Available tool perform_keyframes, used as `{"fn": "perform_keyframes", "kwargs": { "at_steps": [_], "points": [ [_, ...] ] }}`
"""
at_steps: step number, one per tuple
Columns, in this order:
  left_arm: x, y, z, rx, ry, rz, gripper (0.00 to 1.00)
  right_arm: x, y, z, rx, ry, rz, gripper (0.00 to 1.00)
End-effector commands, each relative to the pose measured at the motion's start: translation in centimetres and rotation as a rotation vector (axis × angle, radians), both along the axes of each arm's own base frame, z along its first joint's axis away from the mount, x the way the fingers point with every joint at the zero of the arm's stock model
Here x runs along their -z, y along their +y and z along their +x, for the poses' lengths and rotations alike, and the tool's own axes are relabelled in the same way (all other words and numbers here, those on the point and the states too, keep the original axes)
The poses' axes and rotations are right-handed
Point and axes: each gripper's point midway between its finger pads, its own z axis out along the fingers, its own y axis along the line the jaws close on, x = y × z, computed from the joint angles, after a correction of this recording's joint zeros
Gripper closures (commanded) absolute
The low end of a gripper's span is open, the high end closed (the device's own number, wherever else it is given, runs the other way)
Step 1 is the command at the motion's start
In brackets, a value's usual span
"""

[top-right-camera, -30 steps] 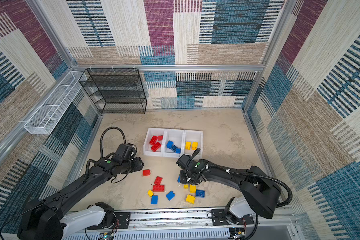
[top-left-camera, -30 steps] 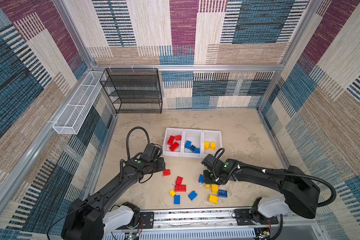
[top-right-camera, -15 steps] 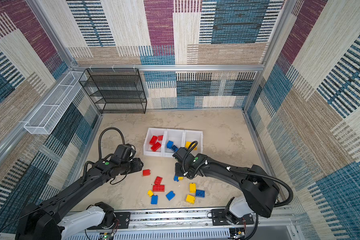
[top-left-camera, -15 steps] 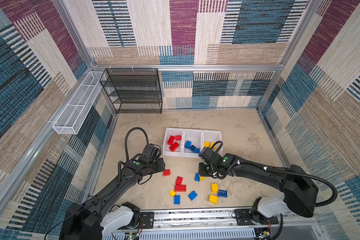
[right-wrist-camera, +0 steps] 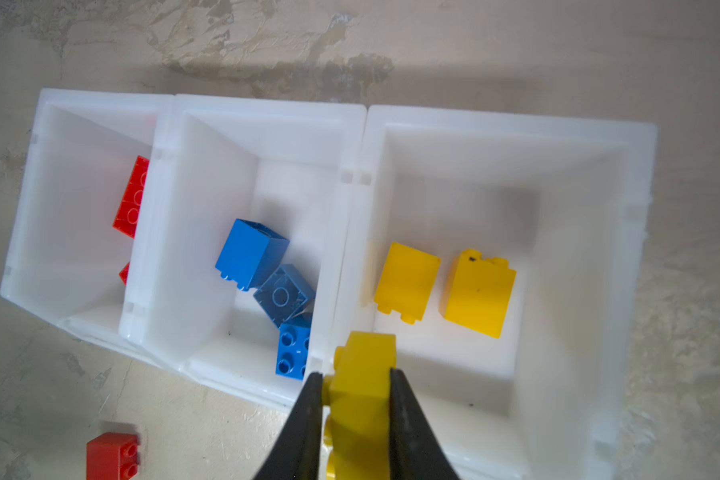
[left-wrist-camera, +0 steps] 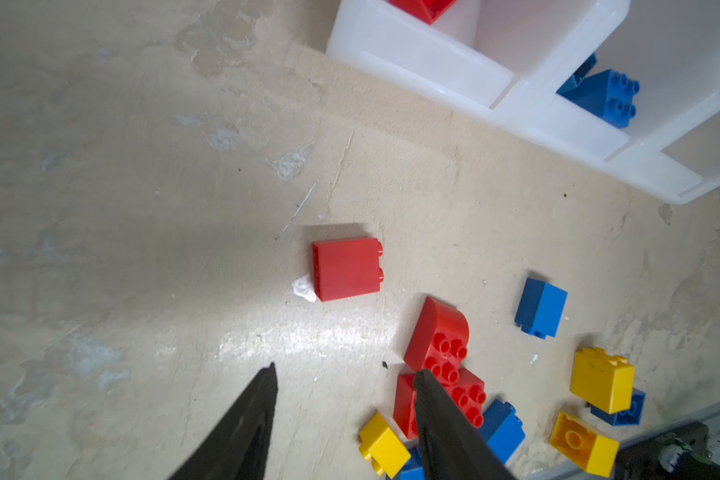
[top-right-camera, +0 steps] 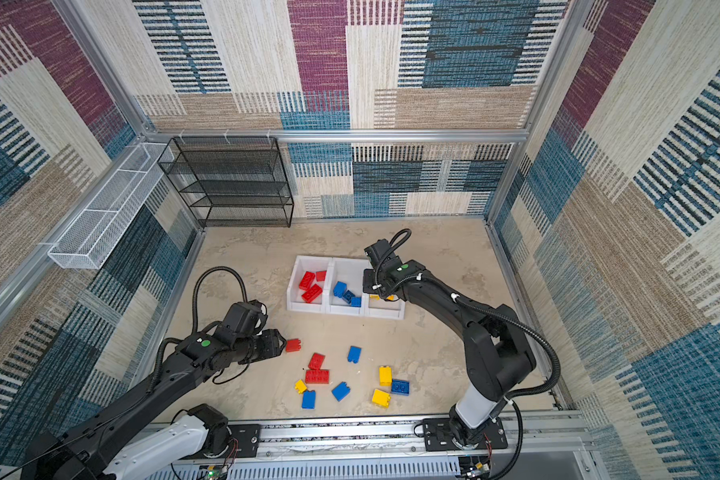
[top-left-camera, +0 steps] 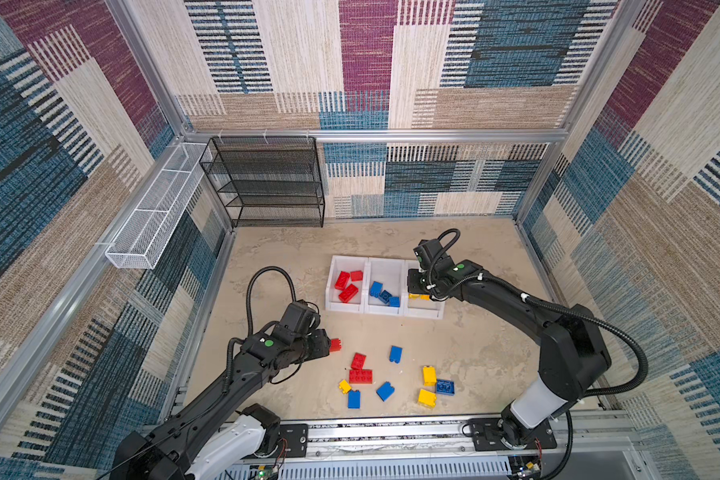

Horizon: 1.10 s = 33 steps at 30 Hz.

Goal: Sort the legos into containers by color
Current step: 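Carry the yellow brick into the yellow compartment and open the right gripper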

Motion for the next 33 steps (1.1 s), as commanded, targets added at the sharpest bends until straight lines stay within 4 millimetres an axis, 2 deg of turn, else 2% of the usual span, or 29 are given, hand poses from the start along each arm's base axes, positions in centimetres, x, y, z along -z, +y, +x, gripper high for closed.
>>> {"fn": "perform_keyframes", "kwargs": {
  "at_steps": [1,3,7,10,21,33],
  "points": [
    [0.7,0.2,-1.1,-0.032,0.036,-0.011,0.43,-0.1,-0.4,1.6,-0.016,-0.038,-0.023,0.76],
    [0.8,0.0,-1.4,-0.024,0.035,-0.011,0.43,0.2,-0.7,1.9,-0.007,-0.035,-0.023,0.76],
    [1.1,-0.4,-1.8,0.006,0.049,-0.006,0.43,0.0,-1.0,2.0,0.004,-0.039,-0.021,0.47],
    [1.4,-0.8,-2.1,0.024,0.062,0.002,0.43,-0.3,-1.3,1.7,0.011,-0.045,-0.019,0.37],
    [2.4,-2.2,-3.4,0.091,0.097,0.043,0.43,-1.4,-1.7,0.8,0.021,-0.060,0.007,0.34],
    [4.0,-4.4,-5.2,0.175,0.154,0.085,0.46,0.0,-2.2,-1.1,0.024,-0.026,0.028,0.35]
  ]
}}
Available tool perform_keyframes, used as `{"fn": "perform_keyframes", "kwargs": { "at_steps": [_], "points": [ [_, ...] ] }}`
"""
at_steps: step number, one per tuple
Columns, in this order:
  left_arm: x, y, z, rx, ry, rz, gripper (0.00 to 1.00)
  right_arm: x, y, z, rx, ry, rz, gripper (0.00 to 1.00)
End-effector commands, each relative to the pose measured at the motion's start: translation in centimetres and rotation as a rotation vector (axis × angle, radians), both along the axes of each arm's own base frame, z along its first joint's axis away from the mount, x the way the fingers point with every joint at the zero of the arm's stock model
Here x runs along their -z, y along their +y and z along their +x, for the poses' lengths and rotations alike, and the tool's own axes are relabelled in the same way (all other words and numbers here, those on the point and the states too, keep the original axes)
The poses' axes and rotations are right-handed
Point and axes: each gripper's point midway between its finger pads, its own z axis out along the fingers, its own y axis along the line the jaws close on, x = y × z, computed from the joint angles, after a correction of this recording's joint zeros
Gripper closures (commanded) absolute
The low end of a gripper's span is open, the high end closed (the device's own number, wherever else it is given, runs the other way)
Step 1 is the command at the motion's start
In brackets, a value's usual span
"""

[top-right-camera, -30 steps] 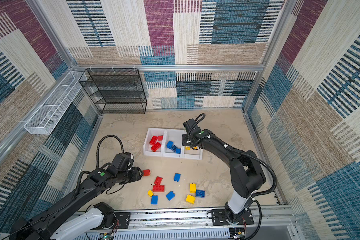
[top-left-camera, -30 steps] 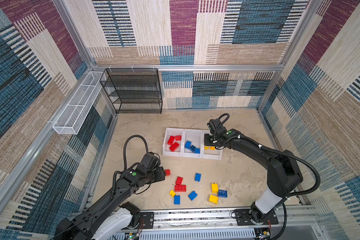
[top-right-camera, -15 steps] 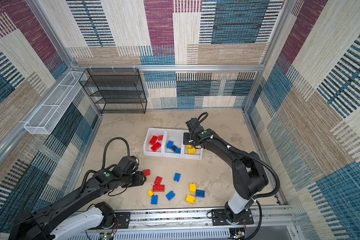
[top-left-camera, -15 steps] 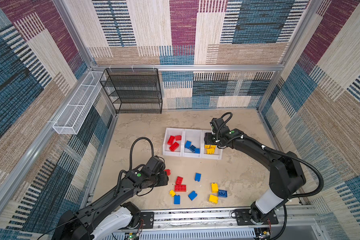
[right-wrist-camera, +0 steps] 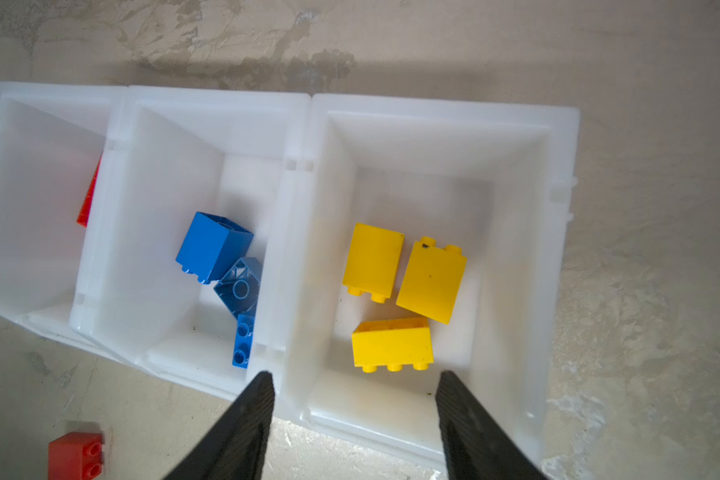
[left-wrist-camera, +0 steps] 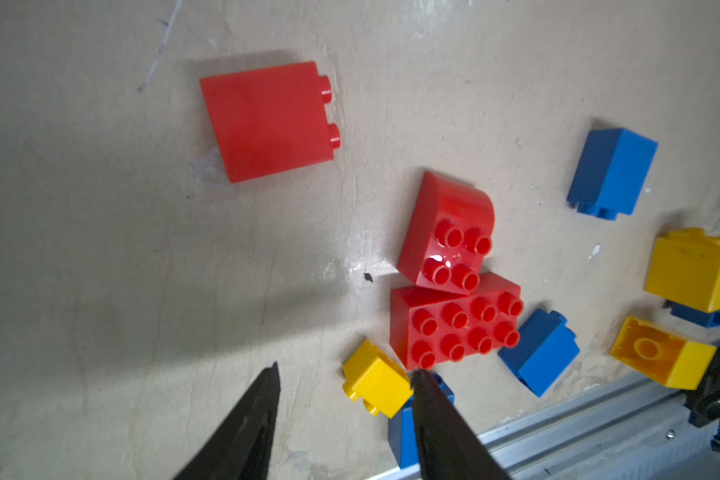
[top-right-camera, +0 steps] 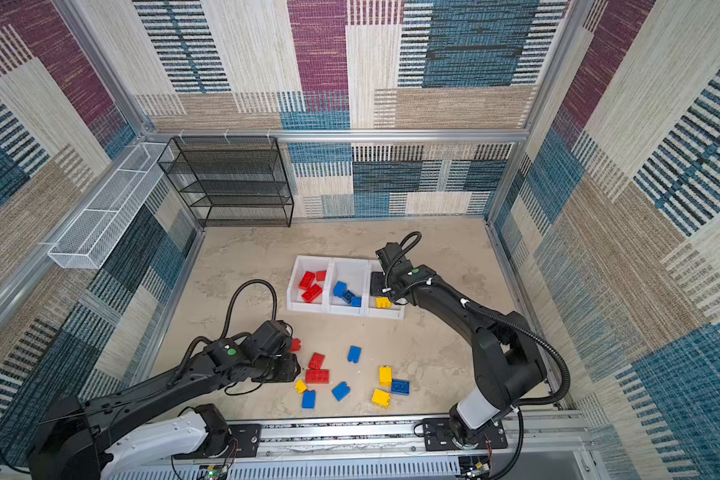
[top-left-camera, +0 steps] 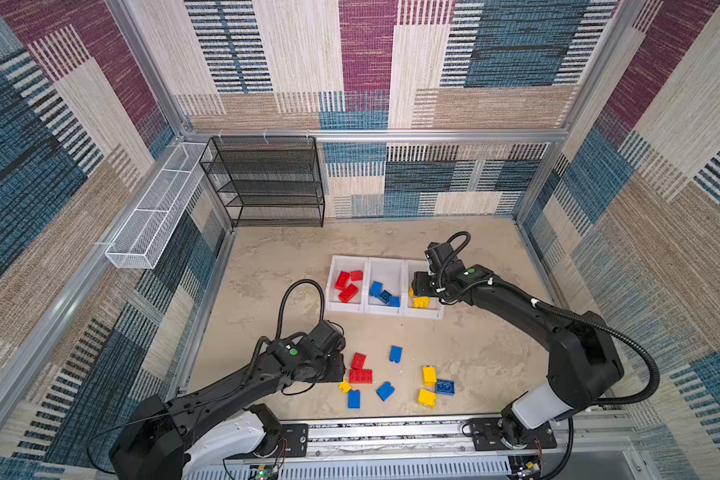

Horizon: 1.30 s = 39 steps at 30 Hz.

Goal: Sort the legos into containers by color
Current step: 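Carry the yellow brick into the yellow compartment and open the right gripper, then lower the left gripper onto a small yellow brick beside the red bricks and grasp it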

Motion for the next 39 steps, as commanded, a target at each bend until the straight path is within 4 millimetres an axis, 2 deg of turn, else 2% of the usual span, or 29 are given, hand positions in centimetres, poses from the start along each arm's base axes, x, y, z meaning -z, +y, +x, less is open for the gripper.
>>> {"fn": "perform_keyframes", "kwargs": {
  "at_steps": [1,20,27,39],
  "points": [
    [0.2,-0.4,0.1,-0.028,0.005,0.007,0.46,-0.4,0.2,0.1,0.006,-0.018,0.028,0.35],
    [1.8,-2.1,-1.9,0.063,0.073,0.064,0.52,0.8,0.2,-0.6,0.000,0.002,0.035,0.35],
    [2.4,-2.6,-1.9,0.087,0.086,0.101,0.53,1.1,0.2,-0.8,0.001,0.009,0.039,0.35],
    [2.8,-2.7,-1.6,0.096,0.079,0.143,0.60,1.5,0.2,-1.1,0.001,0.020,0.045,0.36]
  ]
}}
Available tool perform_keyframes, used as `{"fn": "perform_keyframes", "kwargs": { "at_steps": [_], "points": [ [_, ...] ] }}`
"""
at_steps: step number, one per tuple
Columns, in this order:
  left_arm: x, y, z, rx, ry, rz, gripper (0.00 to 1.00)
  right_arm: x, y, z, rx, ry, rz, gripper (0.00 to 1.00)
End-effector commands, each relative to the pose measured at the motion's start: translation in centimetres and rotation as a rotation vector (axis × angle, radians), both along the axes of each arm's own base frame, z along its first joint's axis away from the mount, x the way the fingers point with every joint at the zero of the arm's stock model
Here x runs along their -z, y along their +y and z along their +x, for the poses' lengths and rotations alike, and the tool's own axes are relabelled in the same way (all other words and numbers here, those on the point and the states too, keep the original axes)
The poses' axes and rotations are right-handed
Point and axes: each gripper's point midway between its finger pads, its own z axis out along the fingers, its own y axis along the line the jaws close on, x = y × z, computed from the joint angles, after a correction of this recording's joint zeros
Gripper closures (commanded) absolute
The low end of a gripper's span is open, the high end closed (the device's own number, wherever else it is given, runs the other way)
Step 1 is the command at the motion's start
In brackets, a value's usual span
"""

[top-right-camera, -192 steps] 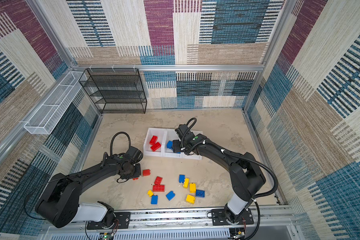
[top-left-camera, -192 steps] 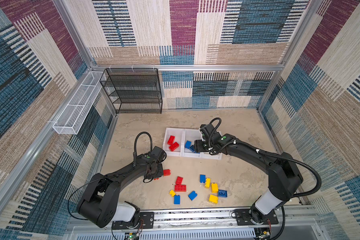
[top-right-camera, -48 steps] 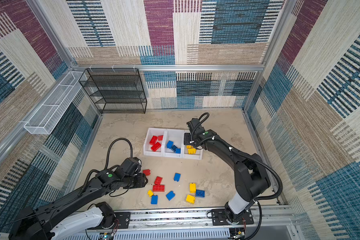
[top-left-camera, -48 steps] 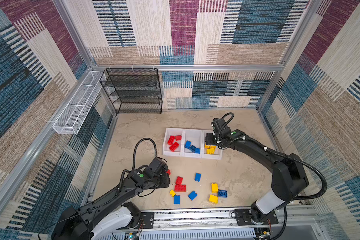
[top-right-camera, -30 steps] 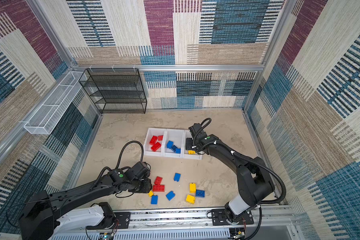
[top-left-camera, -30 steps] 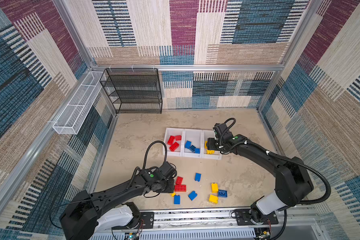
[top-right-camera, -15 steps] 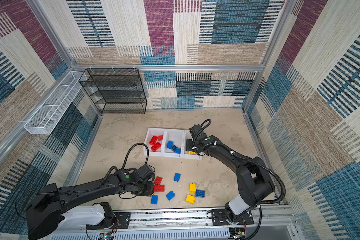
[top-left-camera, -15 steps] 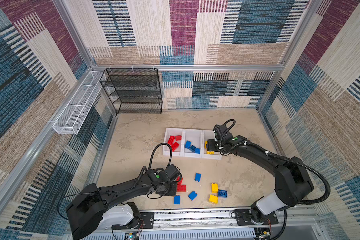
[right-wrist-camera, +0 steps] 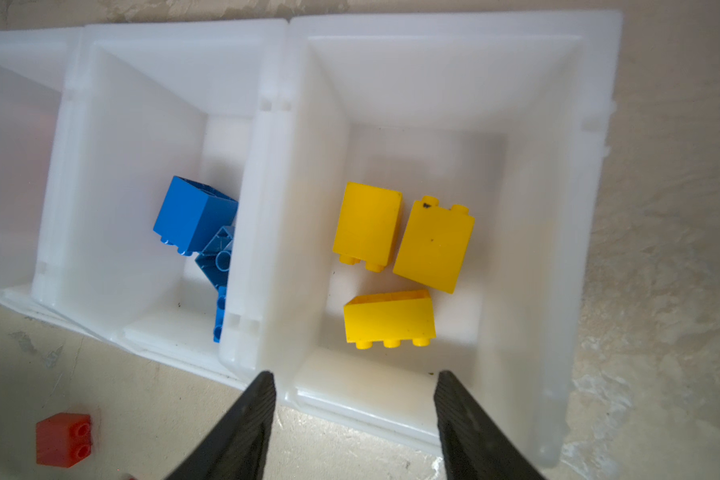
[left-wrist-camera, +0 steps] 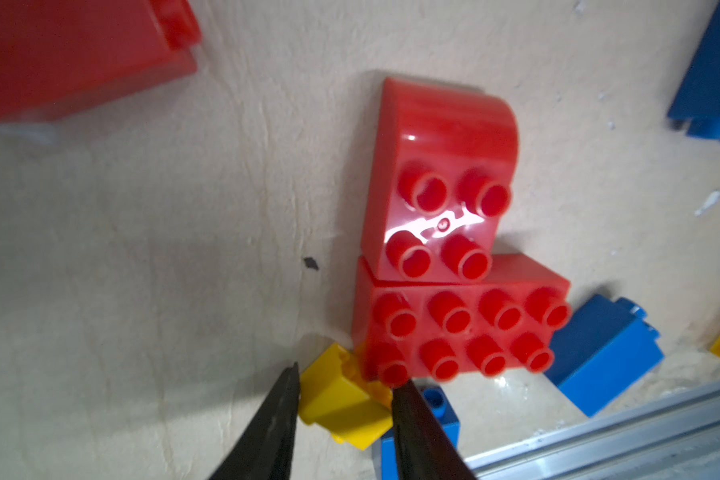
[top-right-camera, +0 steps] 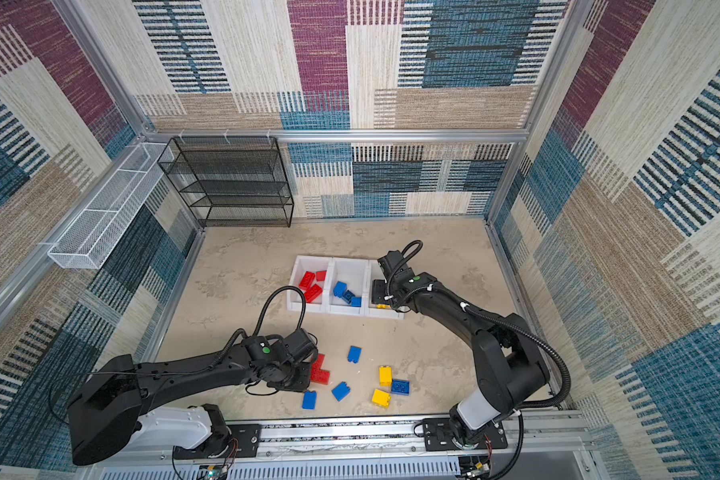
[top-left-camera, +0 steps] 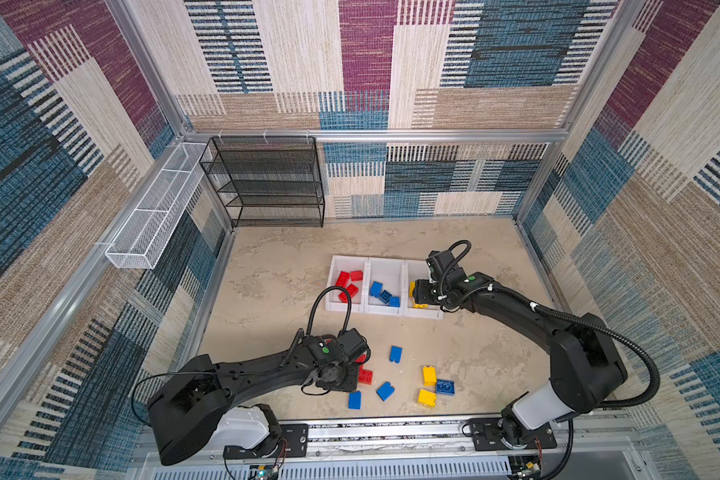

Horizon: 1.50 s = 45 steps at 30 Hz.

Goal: Sort the legos into containers by color
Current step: 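Lower the left gripper onto a small yellow brick beside the red bricks and grasp it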

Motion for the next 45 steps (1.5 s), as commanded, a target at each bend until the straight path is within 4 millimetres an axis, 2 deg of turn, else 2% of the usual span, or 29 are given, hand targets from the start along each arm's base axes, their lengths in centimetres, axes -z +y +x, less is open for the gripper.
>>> {"fn": "perform_keyframes", "kwargs": {
  "at_steps": [1,4,10,15,19,22,36,45],
  "points": [
    [-0.1,0.1,0.4,-0.001,-0.021,0.018,0.60,-0.4,0.3,0.2,0.006,-0.017,0.025,0.36],
    [-0.4,0.2,0.5,0.002,-0.029,0.027,0.60,-0.5,0.3,0.2,0.007,-0.017,0.025,0.36],
    [-1.6,0.6,0.4,0.027,-0.050,0.031,0.49,-0.4,0.3,0.1,0.006,-0.018,0.030,0.36],
    [-1.2,0.5,-0.6,0.044,-0.015,0.028,0.48,-0.1,0.3,0.0,0.005,-0.012,0.032,0.36],
    [-0.7,0.3,-1.2,0.045,0.003,0.042,0.57,0.0,0.2,-0.1,0.008,-0.010,0.033,0.36],
    [-0.4,0.0,-1.2,0.053,0.008,0.037,0.59,0.2,0.2,-0.3,0.006,-0.006,0.034,0.36],
    [0.0,-0.8,0.3,0.071,-0.035,0.079,0.61,0.2,0.2,-0.5,0.008,-0.004,0.035,0.36],
    [-0.4,-0.3,1.5,0.086,-0.086,0.138,0.64,0.2,0.2,-0.5,0.009,-0.002,0.039,0.36]
  ]
}}
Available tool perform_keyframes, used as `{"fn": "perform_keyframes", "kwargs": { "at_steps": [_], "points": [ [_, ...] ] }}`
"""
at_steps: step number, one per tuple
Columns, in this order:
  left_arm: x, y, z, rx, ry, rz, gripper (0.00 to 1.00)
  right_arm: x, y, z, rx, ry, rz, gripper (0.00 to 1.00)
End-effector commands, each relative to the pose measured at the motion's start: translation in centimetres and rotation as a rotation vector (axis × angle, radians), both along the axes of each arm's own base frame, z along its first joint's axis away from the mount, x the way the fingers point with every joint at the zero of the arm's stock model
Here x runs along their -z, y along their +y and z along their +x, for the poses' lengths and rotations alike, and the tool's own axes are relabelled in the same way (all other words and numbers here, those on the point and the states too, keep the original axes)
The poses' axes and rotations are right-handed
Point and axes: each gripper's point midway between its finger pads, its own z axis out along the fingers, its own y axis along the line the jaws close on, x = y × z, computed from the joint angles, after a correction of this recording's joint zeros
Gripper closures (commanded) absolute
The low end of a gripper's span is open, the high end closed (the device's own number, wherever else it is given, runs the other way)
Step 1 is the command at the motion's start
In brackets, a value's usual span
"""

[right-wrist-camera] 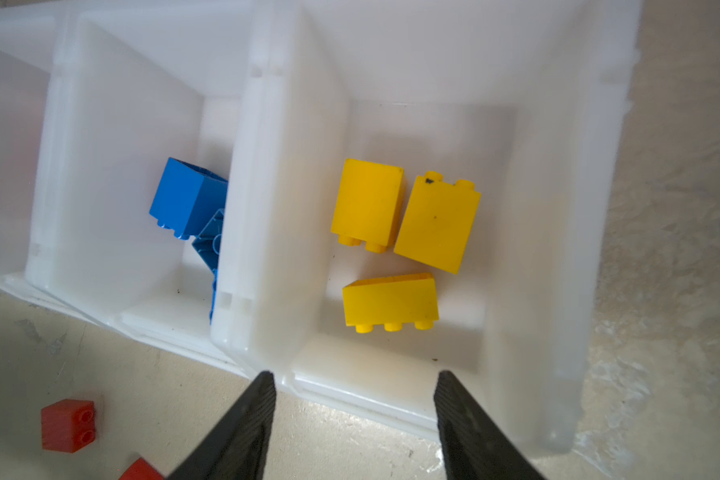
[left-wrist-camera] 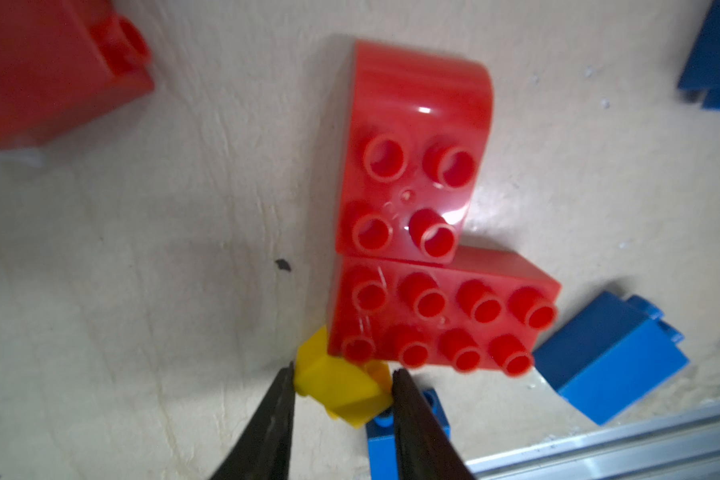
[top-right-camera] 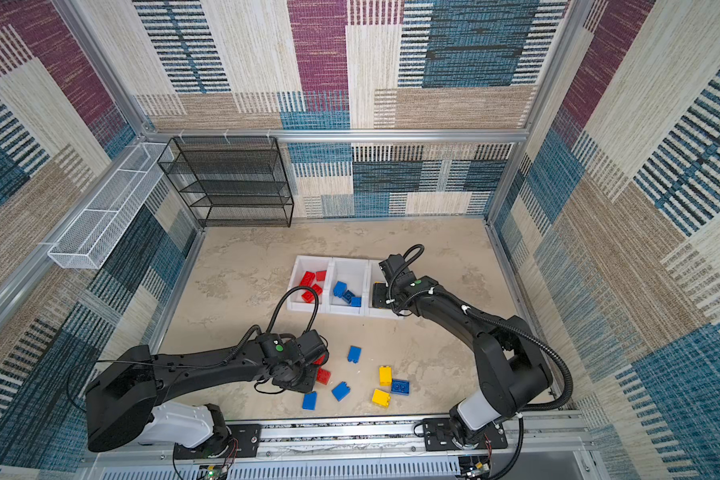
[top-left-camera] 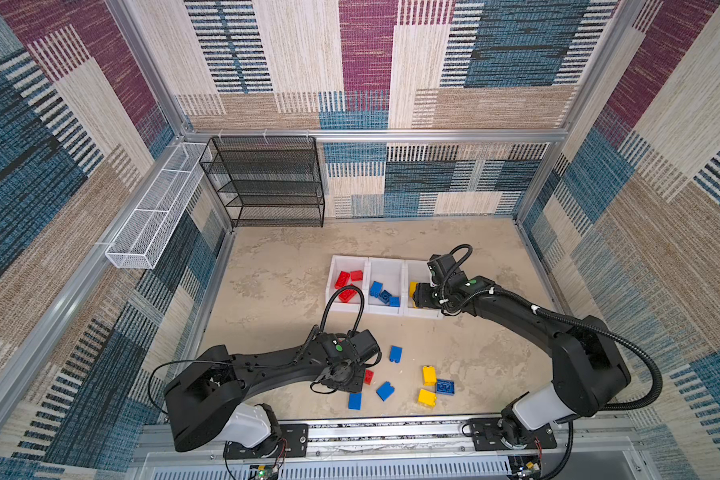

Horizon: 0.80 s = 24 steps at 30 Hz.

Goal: Sort the legos into containers by color
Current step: 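Lower the left gripper onto a small yellow brick beside the red bricks and grasp it, then drop the yellow brick into its compartment with the left gripper while the right withdraws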

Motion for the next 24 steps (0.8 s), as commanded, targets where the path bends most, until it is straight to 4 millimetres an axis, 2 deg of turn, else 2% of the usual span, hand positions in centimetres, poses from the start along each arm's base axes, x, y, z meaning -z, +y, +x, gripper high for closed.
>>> {"fn": "perform_keyframes", "kwargs": {
  "at_steps": [1,5,10,15,24],
  "points": [
    [-0.2,0.4,1.3,0.023,-0.066,0.041,0.65,-0.5,0.3,0.4,0.007,-0.021,0.021,0.36],
    [-0.2,0.1,1.6,0.038,-0.066,0.049,0.65,-0.6,0.3,0.4,0.006,-0.022,0.020,0.36],
    [0.5,0.1,1.3,0.046,-0.038,0.067,0.58,-0.6,0.2,0.3,0.010,-0.021,0.019,0.36],
    [0.8,0.1,1.5,0.049,-0.040,0.078,0.57,-0.4,0.1,0.2,0.013,-0.019,0.020,0.36],
    [0.4,-0.1,2.0,0.057,-0.062,0.077,0.72,-0.6,0.0,0.1,0.015,-0.024,0.020,0.36]
  ]
}}
